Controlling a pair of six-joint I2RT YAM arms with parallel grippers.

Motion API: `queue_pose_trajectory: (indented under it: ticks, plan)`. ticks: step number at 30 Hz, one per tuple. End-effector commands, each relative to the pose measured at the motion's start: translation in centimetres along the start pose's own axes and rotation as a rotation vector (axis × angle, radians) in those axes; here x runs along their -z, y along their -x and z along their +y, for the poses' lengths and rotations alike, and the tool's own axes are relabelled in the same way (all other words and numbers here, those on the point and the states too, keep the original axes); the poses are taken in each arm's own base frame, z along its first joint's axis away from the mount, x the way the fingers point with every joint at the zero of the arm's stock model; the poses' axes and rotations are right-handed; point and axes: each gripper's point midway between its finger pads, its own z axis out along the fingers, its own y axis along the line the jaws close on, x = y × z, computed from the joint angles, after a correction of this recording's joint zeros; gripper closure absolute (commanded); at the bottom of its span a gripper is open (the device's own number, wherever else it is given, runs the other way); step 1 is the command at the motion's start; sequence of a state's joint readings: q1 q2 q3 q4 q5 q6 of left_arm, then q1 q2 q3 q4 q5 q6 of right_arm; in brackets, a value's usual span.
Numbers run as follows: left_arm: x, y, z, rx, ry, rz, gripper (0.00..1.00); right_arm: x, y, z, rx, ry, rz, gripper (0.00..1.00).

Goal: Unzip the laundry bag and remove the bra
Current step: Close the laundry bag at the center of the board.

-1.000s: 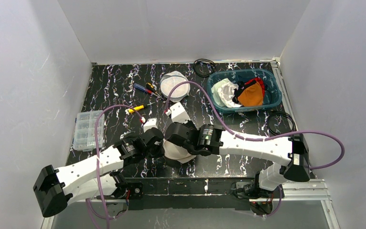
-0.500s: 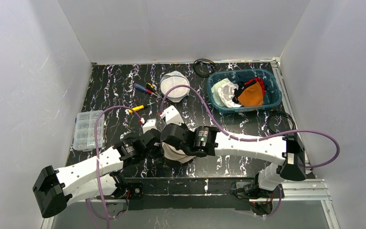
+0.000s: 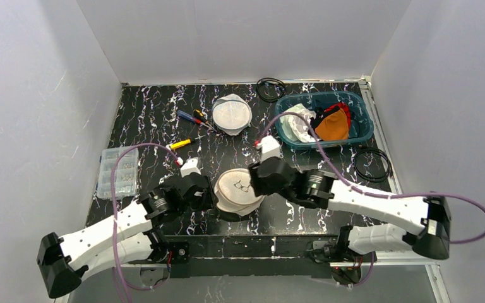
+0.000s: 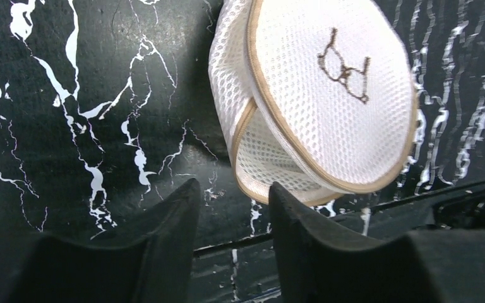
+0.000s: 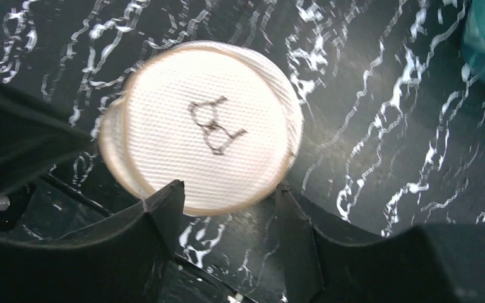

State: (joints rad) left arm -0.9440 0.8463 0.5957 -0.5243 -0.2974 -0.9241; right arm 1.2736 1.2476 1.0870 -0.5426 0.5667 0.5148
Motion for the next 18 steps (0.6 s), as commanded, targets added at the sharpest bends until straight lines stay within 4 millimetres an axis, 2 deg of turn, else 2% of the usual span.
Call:
queue_pose_trajectory:
  ticks: [1,5,7,9,13,18]
  plan:
    - [2.3,1.3,-0.7,0.099,-0.061,-0.04,0.5,-0.3,0.9,0.9,-0.194,0.244,-0.091,0.38]
    - [2.5,1.3,-2.3,0.204,-0.147,-0.04,0.45,-1.0,1.4,2.2,-0.168,0.313,-0.128,0.47]
    - [2.0,1.1,-2.3,0.233,-0.136,-0.033,0.44,-2.4,0.9,2.6,-0.12,0.308,-0.099,0.54]
    - [1.5,0.8,-2.0,0.259,-0.116,-0.027,0.43,-3.3,0.7,3.0,-0.069,0.306,-0.083,0.57]
    - [0.6,0.2,-2.4,0.314,-0.143,-0.016,0.36,-5.0,-0.3,3.6,0.01,0.317,-0.052,0.59]
    - [0.3,-0.2,-1.1,0.327,-0.095,-0.026,0.4,-5.2,-0.8,5.2,0.039,0.403,-0.055,0.56]
